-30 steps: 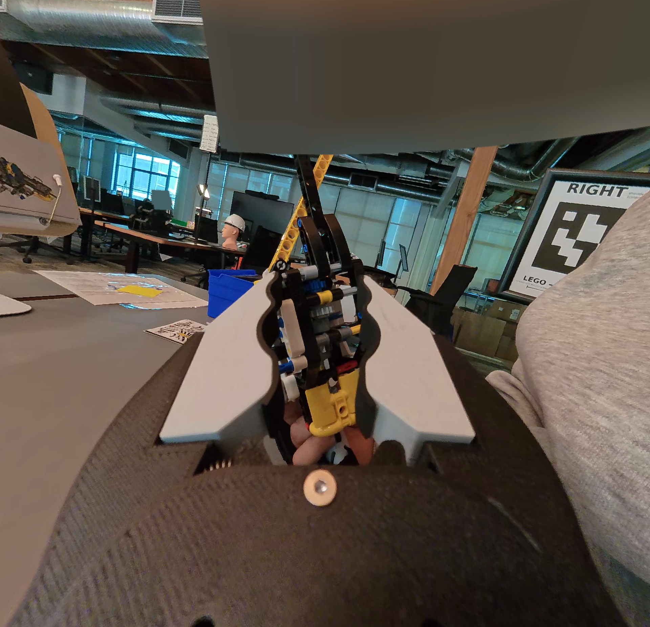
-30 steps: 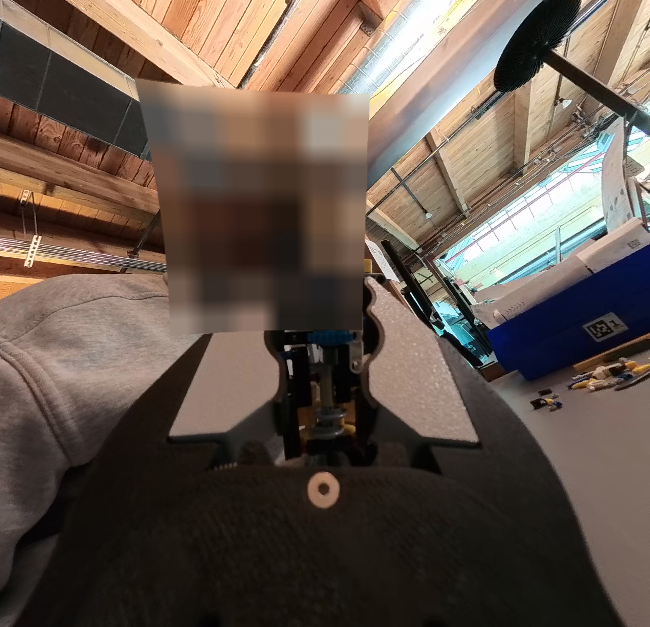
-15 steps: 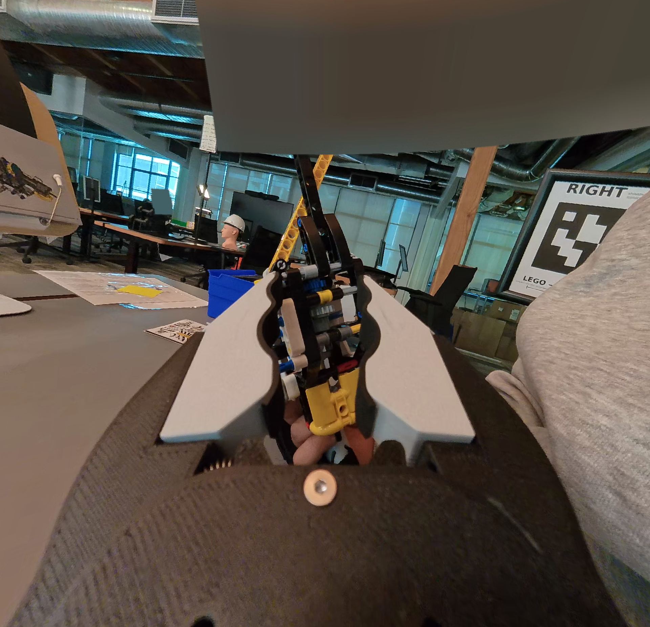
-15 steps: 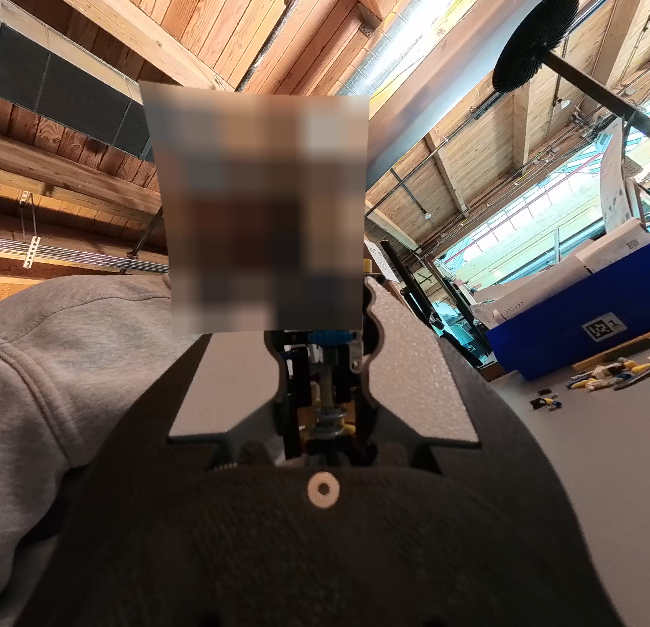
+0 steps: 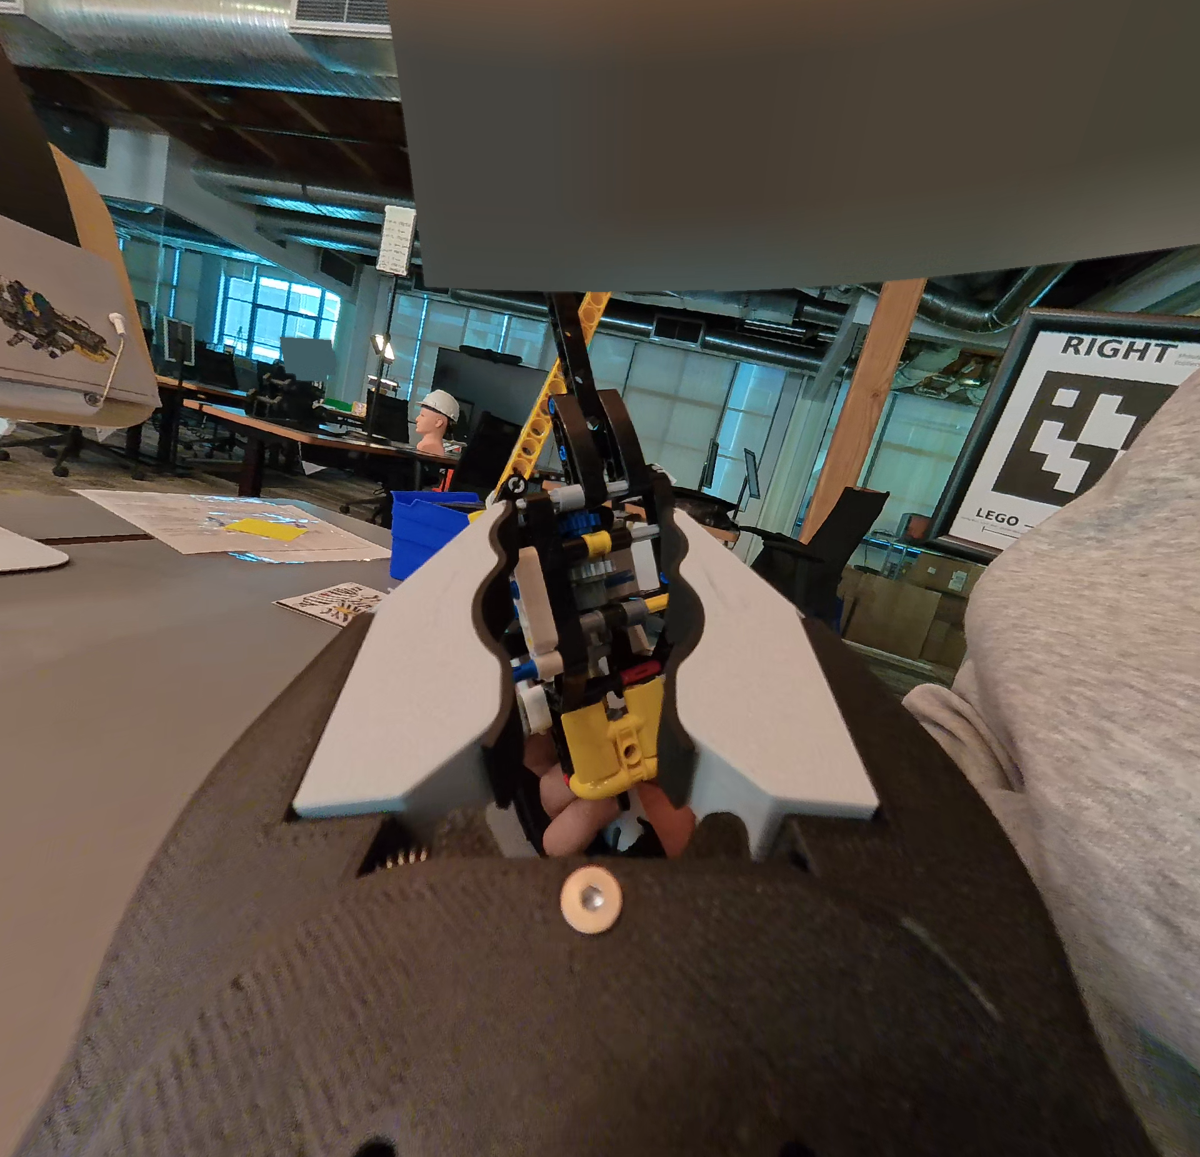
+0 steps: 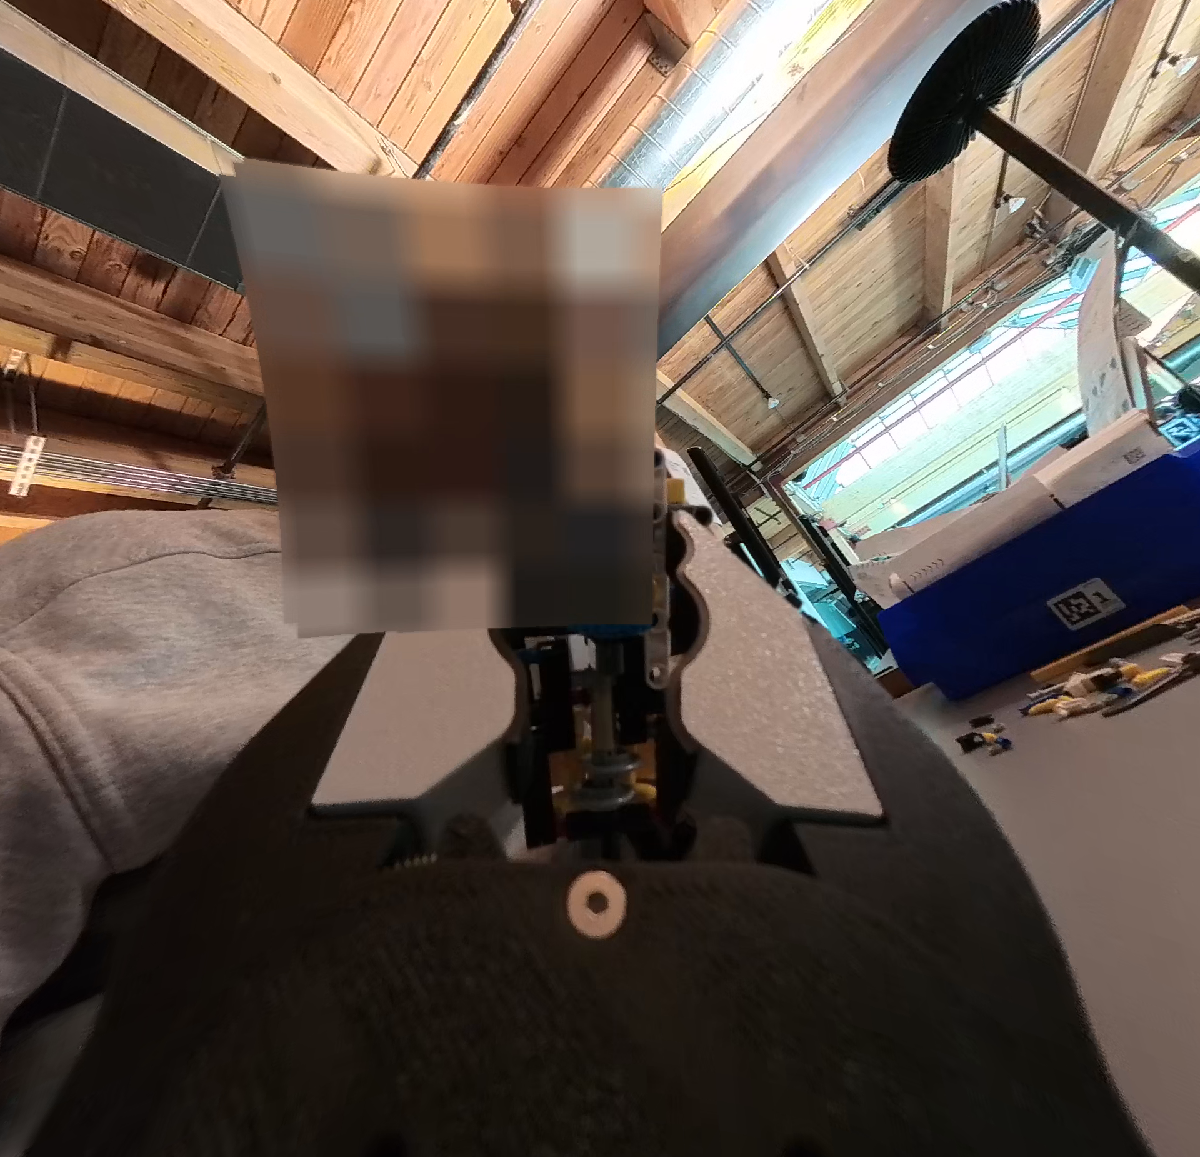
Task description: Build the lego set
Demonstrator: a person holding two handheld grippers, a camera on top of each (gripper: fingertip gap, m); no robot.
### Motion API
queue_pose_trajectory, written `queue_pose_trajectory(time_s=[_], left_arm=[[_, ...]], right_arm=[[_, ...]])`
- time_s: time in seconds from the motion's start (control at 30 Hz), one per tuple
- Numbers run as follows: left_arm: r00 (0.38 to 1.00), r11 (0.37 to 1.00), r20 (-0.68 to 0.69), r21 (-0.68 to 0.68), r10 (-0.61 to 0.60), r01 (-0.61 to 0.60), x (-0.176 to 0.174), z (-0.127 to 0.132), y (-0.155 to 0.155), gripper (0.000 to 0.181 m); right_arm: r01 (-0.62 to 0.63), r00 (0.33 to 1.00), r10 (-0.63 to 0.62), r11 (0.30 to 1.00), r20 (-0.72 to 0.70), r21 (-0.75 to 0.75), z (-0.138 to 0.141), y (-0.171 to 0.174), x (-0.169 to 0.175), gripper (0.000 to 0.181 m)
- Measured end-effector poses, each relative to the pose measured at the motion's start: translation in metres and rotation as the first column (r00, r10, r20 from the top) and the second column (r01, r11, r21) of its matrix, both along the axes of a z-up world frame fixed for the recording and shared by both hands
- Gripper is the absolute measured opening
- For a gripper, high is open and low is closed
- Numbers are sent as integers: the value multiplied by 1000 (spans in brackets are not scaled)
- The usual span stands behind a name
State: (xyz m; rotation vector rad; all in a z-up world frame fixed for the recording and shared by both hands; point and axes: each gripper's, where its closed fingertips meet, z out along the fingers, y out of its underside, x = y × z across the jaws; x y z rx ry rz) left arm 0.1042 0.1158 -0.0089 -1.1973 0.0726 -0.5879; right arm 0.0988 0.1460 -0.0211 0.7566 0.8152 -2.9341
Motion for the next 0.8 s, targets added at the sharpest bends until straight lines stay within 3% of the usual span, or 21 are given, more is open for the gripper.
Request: queue_pose_trajectory(time_s=[0.27,0.47,0.8], left_arm=[[998,997,41,-62,50,-47,-14,-8,8,60],[996,995,61,-74,66,-62,-19,-9,9,54],[997,994,39,-80,72,-69,-18,-11,9,39]], right_arm=[[170,978,-187,972,96,164,-9,9,-16,39],[197,966,-232,948,118,249,-15,4,-20,39],[197,965,-234,944,115,265,-16,3,-19,39]])
